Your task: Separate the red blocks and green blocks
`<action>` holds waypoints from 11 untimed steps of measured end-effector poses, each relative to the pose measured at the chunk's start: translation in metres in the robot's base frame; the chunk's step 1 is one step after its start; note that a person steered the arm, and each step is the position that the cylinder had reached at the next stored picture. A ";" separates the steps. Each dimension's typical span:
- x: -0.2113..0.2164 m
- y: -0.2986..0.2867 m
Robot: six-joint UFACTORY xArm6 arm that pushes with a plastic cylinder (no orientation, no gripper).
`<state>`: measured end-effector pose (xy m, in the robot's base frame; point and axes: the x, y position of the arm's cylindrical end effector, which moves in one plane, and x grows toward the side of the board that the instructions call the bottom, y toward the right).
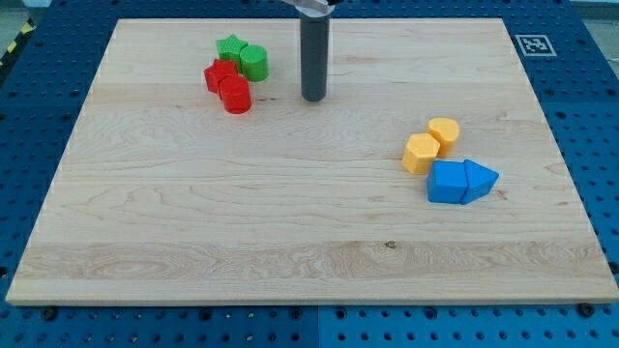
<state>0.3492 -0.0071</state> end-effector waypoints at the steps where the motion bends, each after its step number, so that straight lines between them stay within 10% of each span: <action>1: -0.001 -0.019; 11: -0.101 -0.117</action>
